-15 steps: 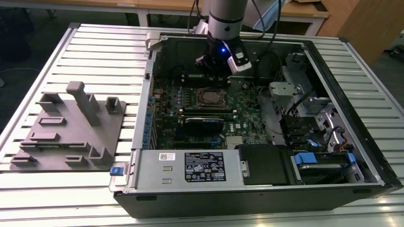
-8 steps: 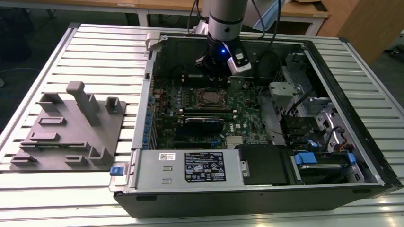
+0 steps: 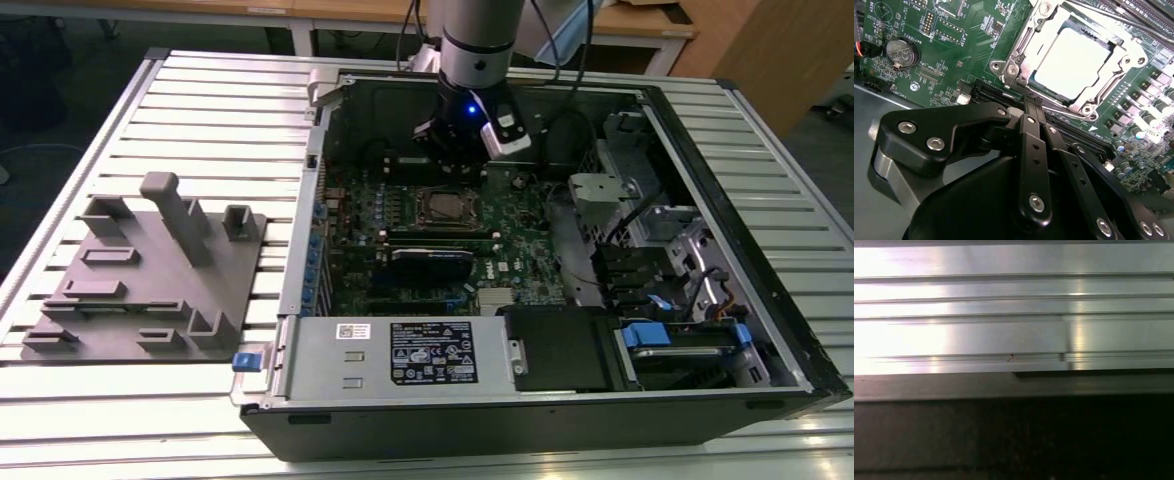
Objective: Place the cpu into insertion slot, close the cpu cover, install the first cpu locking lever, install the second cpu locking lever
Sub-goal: 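Install the first cpu locking lever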
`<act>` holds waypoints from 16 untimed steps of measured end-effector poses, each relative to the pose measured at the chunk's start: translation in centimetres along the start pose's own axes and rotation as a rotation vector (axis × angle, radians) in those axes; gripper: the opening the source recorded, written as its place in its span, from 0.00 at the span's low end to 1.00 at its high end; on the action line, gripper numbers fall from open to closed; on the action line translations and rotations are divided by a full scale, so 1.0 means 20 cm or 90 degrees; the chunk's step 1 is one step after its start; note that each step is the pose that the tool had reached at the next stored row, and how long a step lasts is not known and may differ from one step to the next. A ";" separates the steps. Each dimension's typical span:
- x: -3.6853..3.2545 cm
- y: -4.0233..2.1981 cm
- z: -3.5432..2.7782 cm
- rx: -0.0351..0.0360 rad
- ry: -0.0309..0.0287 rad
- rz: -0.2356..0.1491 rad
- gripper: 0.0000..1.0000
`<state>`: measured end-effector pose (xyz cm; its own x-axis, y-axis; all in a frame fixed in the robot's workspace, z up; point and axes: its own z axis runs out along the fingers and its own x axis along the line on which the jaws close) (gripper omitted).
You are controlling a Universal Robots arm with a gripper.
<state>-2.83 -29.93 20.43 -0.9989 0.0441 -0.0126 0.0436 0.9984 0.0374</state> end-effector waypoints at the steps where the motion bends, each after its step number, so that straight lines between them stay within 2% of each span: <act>1: 0.000 0.000 0.001 -0.0001 -0.0001 0.000 0.10; 16: -0.018 0.000 0.015 0.0001 0.0013 0.011 0.10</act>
<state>-2.48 -29.92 20.14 -0.9980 0.0618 -0.0100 0.0614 0.9974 0.0374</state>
